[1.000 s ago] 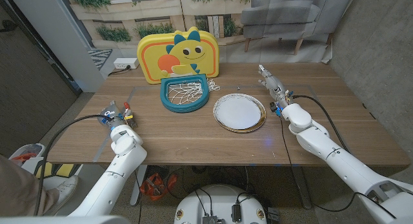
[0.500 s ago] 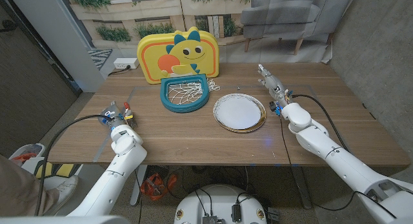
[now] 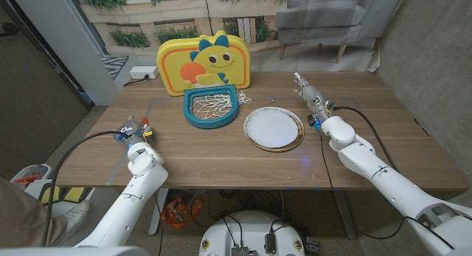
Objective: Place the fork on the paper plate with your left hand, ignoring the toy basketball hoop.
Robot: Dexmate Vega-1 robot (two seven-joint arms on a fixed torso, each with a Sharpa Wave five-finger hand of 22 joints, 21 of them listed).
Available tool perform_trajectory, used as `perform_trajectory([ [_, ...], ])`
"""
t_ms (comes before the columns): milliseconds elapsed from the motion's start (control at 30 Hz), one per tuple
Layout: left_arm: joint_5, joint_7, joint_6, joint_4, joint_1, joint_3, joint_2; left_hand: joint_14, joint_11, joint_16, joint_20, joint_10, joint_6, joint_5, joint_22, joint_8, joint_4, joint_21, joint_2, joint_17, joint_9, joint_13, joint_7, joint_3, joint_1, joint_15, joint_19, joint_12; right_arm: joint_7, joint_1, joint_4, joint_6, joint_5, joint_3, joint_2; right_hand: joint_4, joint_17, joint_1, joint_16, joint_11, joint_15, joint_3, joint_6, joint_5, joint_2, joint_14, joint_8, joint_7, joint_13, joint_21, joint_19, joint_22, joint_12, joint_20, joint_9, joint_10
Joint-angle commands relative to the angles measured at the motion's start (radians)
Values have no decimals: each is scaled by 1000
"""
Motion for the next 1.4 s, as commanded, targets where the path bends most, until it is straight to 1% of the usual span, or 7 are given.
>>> perform_trajectory([
  [33, -11, 3, -11, 22, -13, 5, -1, 3, 6, -4, 4, 5, 2, 3, 3, 0, 1, -1, 6, 1, 3, 4, 6, -1, 5, 7, 6, -1, -2, 3, -2, -7, -3, -1, -1, -6, 3, 2, 1, 1, -1, 3, 9, -2, 1, 3, -3, -1, 3, 2, 9, 5, -2, 2, 5, 4],
  [433, -19, 4, -18, 37, -21, 13, -1, 2, 5, -4, 5, 3, 5, 4, 3, 1, 4, -1, 15, 3, 3, 5, 6, 2, 4, 9, 5, -2, -10, -2, -12, -17, -5, -1, -3, -7, 2, 4, 1, 0, -1, 5, 8, -1, 5, 3, -3, -1, 3, 2, 9, 5, -2, 1, 5, 3],
  [567, -20, 7, -15, 40, -23, 14, -4, 1, 0, -5, 9, 6, 2, 6, 3, 0, 0, -1, 34, 2, 3, 6, 12, 14, 19, 11, 5, -1, -9, -2, -12, -17, -6, -2, -3, -7, 2, 4, 1, 0, -1, 5, 8, -1, 5, 3, -3, 0, 3, 2, 9, 5, -2, 1, 5, 3],
  [733, -20, 16, -10, 45, -26, 15, -10, 2, -13, -5, 8, 16, 2, 6, 3, 1, -27, 1, 77, 0, 3, 12, 11, 53, 89, 11, 9, 3, -7, 1, -9, -17, -5, -4, -1, -8, 2, 5, 1, 0, -1, 5, 8, -2, 6, 3, -3, -1, 3, 2, 9, 5, -2, 1, 5, 3],
  [833, -20, 21, -8, 51, -29, 17, -13, 1, -10, -5, 17, 12, -3, 8, 2, 0, -35, 1, 102, 0, 4, 17, 25, 79, 133, 19, 9, 2, -5, 3, -6, -16, -5, -5, 0, -8, 2, 5, 1, 0, -1, 5, 8, -2, 6, 3, -3, -2, 3, 2, 9, 5, -2, 1, 5, 4],
  [1200, -20, 48, -7, 62, -33, 18, -21, 23, -26, 5, 15, 59, 21, 18, 2, 10, -41, 5, 120, 3, 6, 41, 13, 146, 262, -4, 23, 26, -1, 5, 2, -14, 0, -5, 6, -8, 2, 4, 1, 0, -1, 6, 8, -2, 7, 2, -3, -1, 3, 2, 9, 5, -2, 1, 5, 3],
  [1400, -21, 59, -9, 63, -32, 17, -24, 47, -42, 17, 8, 111, 35, 16, 3, 14, -31, 7, 115, 6, 6, 59, 6, 151, 292, -27, 29, 49, 3, 5, 7, -13, 3, -5, 9, -8, 3, 4, 1, 1, -1, 6, 8, -2, 9, 2, -3, -1, 3, 2, 9, 5, -2, 1, 5, 3],
])
